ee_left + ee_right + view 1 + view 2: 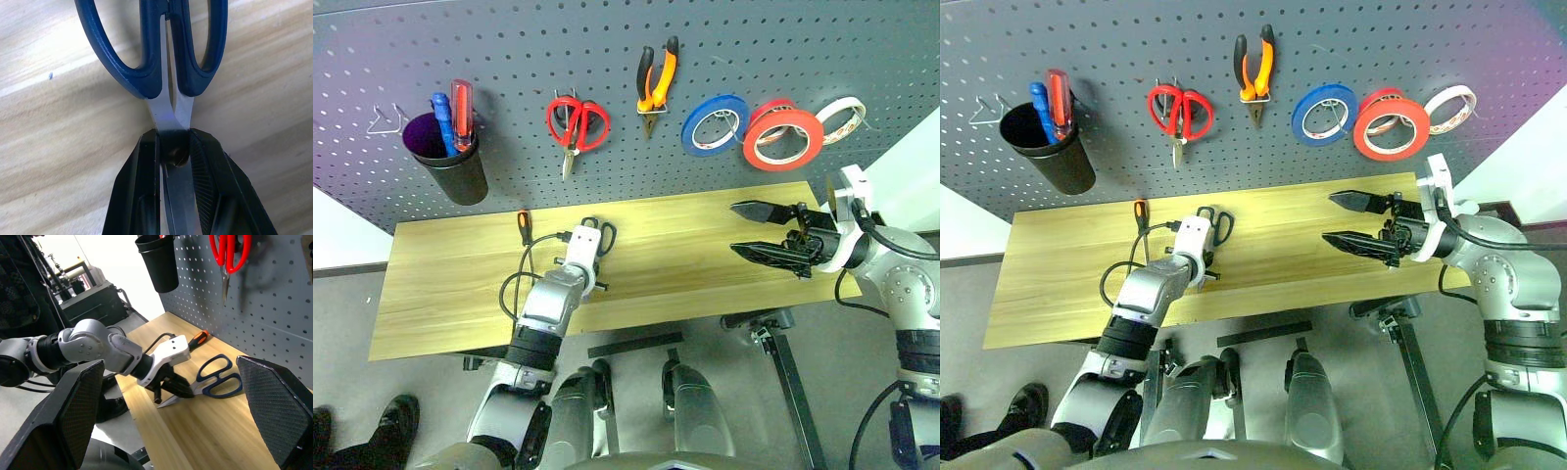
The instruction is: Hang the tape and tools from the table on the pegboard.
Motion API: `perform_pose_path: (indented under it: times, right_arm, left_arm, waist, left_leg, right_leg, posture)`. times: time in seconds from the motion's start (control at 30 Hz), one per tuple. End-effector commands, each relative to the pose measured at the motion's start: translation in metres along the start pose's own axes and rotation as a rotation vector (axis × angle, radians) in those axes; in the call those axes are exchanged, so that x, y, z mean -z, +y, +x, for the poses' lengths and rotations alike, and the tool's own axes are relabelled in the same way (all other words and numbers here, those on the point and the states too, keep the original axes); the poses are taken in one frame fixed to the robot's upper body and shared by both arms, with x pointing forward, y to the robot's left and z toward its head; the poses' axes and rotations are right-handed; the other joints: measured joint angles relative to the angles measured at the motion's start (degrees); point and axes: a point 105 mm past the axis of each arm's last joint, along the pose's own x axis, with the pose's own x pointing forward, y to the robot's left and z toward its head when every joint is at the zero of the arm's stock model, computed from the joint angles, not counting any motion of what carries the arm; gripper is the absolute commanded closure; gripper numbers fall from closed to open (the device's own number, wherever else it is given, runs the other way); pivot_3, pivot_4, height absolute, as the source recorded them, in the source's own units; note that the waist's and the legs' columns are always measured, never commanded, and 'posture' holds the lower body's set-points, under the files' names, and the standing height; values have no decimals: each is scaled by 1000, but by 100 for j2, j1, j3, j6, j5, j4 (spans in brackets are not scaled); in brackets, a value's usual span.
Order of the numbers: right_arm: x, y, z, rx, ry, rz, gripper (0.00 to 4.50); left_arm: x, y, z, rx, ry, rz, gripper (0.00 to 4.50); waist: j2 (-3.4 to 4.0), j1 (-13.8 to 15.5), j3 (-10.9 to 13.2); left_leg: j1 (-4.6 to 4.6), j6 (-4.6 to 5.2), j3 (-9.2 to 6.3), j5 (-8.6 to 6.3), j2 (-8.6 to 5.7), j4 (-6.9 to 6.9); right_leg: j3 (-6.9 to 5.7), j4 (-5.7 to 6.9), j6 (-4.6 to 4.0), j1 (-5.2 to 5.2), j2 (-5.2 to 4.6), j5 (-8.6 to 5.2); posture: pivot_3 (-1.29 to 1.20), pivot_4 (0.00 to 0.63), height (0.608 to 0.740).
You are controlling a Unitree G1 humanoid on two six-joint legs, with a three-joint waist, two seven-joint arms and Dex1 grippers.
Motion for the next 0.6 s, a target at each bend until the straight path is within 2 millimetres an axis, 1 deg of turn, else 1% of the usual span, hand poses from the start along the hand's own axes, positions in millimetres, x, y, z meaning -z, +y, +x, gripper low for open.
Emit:
perform_pose_path:
  times: [0.03,0.17,0.27,0.3,0.33,0.4,0.47,0.6]
  right_arm:
    - [-6,-1,-1,9,-1,-27,0]
    - [-7,-2,1,14,-3,-28,0]
    - [-7,-3,1,15,-2,-25,0]
    - [-7,-3,1,17,-1,-27,0]
    - [-6,-3,1,14,2,-26,0]
    - [-6,-2,1,14,3,-26,0]
    - [-6,-2,1,12,6,-25,0]
    - [-7,-3,1,13,6,-26,0]
  left_arm:
    - [-1,1,1,-28,5,12,3701]
    - [6,-7,5,30,80,-45,3701]
    - [8,-4,5,-7,97,-38,3701]
    - [10,-2,6,-26,107,-31,3318]
    - [9,0,6,-41,103,-24,3197]
    - [8,0,6,-51,101,5,2692]
    - [7,0,6,-48,104,7,2049]
    - [7,1,7,-56,120,23,2049]
  waist:
    - [0,-2,0]
    - [0,4,0]
    - [0,3,0]
    - [0,3,0]
    - [0,0,0]
    - [0,3,0]
    - [0,-2,0]
    - [0,-6,0]
  left_leg:
    - [0,0,0,0,0,0]
    - [1,0,0,0,0,1]
    - [3,0,0,0,0,3]
    - [3,0,0,0,0,3]
    - [4,0,0,0,0,3]
    - [3,1,1,-1,0,3]
    - [3,1,2,-1,0,2]
    - [4,1,2,-1,0,2]
  right_leg:
    - [0,0,0,0,0,0]
    - [0,2,1,1,0,0]
    - [0,2,2,4,0,1]
    - [0,2,3,4,0,1]
    - [0,2,3,4,0,2]
    - [0,2,3,3,0,2]
    - [0,2,3,3,0,2]
    - [0,3,3,3,0,2]
  posture:
    - [-327,305,740]
    - [-325,307,740]
    - [-325,309,740]
    - [-324,308,740]
    - [-326,310,740]
    - [-325,309,740]
    - [-325,311,740]
    - [-322,311,740]
